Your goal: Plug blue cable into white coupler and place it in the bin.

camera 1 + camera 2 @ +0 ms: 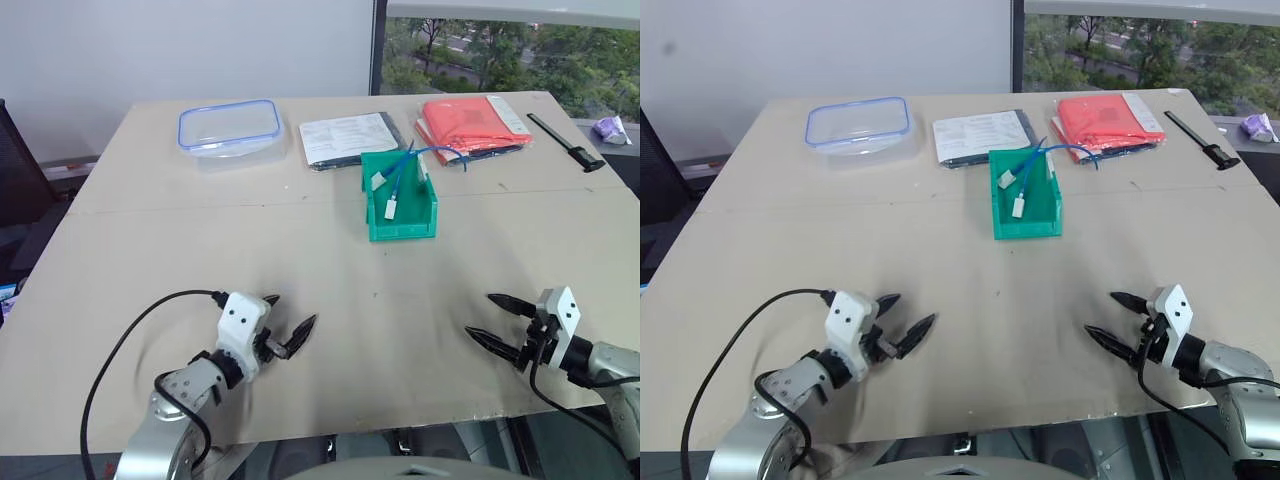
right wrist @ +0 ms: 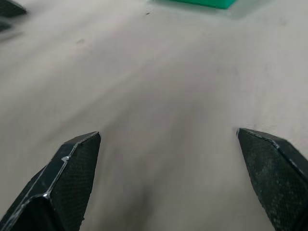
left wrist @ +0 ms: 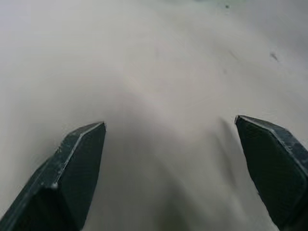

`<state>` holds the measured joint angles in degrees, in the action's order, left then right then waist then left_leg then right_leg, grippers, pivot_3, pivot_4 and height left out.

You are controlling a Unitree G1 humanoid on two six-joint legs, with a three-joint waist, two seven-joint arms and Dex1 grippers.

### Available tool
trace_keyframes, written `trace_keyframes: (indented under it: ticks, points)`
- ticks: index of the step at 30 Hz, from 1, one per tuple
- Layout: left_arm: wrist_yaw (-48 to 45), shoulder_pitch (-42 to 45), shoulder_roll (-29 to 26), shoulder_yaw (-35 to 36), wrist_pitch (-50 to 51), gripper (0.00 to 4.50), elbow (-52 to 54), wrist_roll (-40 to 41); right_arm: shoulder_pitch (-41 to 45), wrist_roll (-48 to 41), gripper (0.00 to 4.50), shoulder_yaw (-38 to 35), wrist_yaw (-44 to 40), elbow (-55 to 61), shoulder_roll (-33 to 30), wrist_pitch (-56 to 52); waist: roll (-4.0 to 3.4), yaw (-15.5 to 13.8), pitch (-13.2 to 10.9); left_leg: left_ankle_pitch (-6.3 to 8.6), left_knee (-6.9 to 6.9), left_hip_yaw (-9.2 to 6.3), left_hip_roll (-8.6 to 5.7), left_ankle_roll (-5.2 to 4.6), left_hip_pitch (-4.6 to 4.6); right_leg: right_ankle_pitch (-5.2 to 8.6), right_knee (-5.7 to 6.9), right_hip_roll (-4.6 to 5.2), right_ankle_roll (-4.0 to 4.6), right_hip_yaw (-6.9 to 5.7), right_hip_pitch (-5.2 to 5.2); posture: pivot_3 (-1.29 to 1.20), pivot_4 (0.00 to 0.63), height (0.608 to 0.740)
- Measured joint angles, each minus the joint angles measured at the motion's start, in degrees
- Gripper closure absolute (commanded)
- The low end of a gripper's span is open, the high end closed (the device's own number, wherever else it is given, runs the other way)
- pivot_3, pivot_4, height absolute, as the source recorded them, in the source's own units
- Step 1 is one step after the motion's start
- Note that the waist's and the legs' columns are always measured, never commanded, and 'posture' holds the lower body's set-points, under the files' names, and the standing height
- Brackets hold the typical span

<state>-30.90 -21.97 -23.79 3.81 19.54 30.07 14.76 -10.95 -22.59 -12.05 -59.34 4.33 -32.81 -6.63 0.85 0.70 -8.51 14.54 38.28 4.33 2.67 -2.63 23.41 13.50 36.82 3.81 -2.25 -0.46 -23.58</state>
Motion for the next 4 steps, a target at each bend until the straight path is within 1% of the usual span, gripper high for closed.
trace_keyframes:
  ticks: [4]
  points:
    - [-0.7, -4.7, 0.3, -0.4, -7.5, 0.16, -0.9, -1.8, 0.2, 1.4, 0.02, -0.3, 0.3, -4.6, 0.9, 7.9, 0.04, -0.1, 0.1, -0.08, -0.04, 0.00, -0.02, -0.16, 0.03, 0.00, -0.02, -0.02, 0.02, -0.01, -0.03, 0.00, 0.150, 0.740]
